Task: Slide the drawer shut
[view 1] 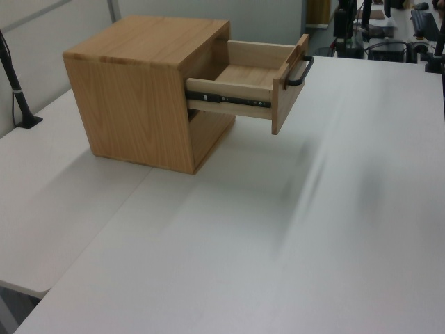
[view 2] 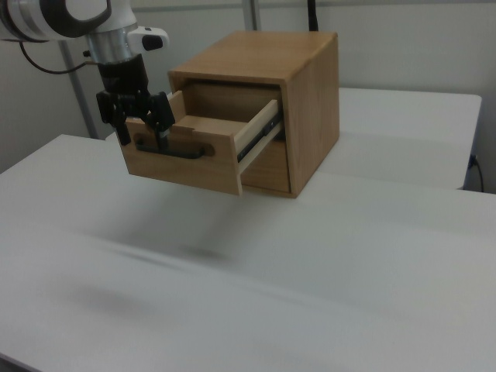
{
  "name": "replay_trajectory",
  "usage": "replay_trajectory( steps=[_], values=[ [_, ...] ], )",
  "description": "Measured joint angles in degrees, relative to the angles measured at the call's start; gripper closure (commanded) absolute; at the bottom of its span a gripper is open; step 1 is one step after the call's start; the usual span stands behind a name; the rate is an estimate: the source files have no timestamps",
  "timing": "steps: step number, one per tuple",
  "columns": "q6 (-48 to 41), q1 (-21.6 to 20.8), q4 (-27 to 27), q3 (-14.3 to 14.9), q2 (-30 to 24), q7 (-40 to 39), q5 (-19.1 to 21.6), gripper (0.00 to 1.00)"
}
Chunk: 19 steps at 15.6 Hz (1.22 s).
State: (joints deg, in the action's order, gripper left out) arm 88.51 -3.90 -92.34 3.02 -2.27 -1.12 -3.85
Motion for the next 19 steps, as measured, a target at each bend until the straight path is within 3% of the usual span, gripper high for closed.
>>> replay_trajectory(
  steps=[17, 19],
  values=[
    [-1.19, -0.3, -0.03, -0.08, 0.05, -0.67, 0.0, 0.0],
    [-1.19, -0.3, -0.03, -0.08, 0.08, -0.68, 0.0, 0.11]
  ],
)
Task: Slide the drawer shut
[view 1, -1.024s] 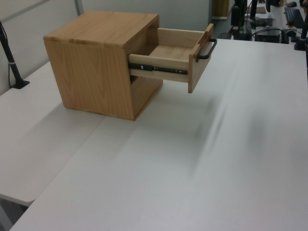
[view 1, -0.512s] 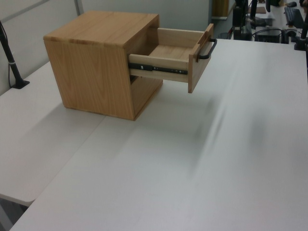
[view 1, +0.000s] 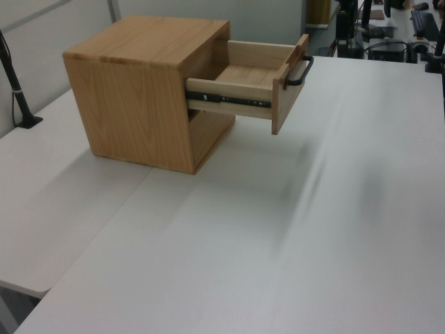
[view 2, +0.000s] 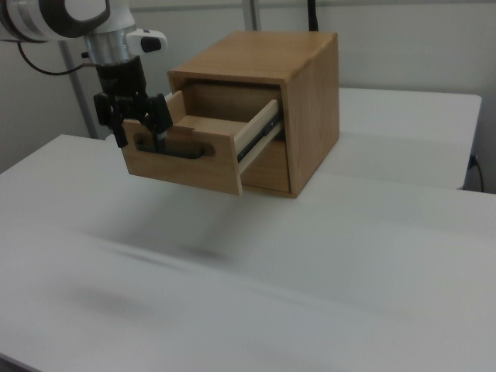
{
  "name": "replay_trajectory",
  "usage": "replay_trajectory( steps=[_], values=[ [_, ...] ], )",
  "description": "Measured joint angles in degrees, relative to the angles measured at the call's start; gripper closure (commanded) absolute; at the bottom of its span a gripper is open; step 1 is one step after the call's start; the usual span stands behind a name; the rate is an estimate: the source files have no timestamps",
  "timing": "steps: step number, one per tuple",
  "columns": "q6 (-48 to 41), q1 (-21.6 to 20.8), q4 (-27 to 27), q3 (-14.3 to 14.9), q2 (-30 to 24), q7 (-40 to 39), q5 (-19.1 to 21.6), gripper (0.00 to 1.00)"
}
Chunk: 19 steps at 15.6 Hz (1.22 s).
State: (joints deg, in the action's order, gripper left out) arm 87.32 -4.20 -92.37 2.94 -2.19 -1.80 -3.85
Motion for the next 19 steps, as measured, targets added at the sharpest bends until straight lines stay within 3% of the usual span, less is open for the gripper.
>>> replay_trajectory(
  steps=[5, 7, 13, 19],
  values=[
    [0.0, -0.01, -0.04, 0.0, 0.23, -0.75, 0.0, 0.68],
    [0.0, -0.03, -0.04, 0.0, 0.28, -2.56, 0.0, 0.84],
    [0.14, -0.62, -0.15, -0.01, 0.78, -4.56, 0.0, 0.93],
    [3.32, -1.51, -0.22, -0.81, 3.53, -4.74, 0.0, 0.94]
  ],
)
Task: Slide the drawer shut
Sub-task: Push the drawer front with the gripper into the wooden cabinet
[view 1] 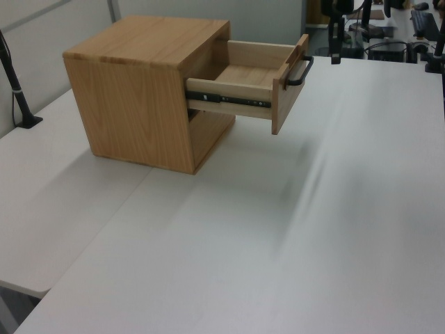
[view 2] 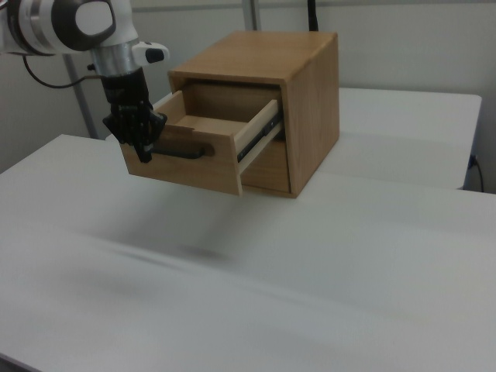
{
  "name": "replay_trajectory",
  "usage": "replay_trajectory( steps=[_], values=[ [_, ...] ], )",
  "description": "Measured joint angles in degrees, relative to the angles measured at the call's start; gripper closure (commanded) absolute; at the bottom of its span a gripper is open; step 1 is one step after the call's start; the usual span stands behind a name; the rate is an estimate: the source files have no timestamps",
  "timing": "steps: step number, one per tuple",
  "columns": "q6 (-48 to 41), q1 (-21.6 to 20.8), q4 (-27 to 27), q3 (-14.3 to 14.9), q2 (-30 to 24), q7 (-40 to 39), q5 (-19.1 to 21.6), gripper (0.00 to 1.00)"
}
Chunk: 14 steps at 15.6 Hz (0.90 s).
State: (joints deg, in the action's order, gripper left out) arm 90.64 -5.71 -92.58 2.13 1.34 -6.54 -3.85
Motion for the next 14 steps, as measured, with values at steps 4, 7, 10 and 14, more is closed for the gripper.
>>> replay_trajectory(
  steps=[4, 7, 10, 14],
  values=[
    [6.61, -0.72, -0.07, -0.55, 3.21, 0.01, 0.0, 0.95],
    [12.31, -0.8, 0.06, -0.57, 5.94, 0.03, 0.0, 0.95],
    [19.62, -1.03, 0.27, -0.57, 7.83, 2.93, 0.0, 0.95],
    [30.14, -1.25, 0.31, -0.58, 10.53, 8.16, 0.0, 0.94]
  ],
)
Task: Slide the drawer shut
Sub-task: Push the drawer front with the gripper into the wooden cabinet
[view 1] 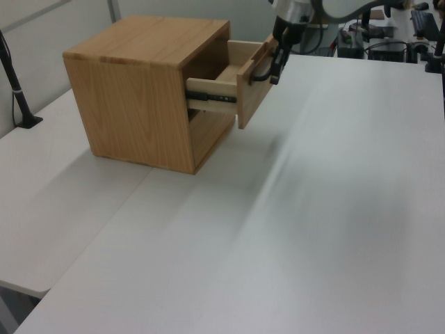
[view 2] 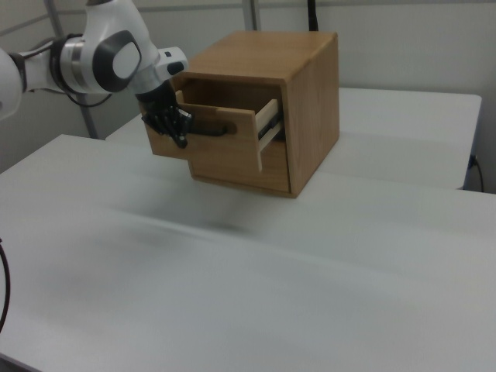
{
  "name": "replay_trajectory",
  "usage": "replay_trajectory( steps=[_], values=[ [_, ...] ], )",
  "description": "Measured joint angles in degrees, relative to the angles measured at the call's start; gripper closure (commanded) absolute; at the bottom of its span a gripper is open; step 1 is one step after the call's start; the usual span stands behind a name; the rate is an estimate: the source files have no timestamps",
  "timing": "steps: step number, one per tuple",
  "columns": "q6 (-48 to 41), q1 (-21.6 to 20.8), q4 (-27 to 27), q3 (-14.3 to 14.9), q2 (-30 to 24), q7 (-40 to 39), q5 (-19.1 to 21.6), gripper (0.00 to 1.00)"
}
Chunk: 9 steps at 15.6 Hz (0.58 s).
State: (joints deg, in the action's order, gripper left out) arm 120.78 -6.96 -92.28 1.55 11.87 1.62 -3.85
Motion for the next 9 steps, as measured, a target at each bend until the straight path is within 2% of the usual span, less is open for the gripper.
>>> replay_trajectory(
  steps=[3, 9],
  values=[
    [7.03, -0.03, 1.62, 0.0, 3.59, 3.6, 0.0, 0.94],
    [14.83, -0.06, 9.64, 0.01, 12.38, 7.22, -0.03, 0.93]
  ],
)
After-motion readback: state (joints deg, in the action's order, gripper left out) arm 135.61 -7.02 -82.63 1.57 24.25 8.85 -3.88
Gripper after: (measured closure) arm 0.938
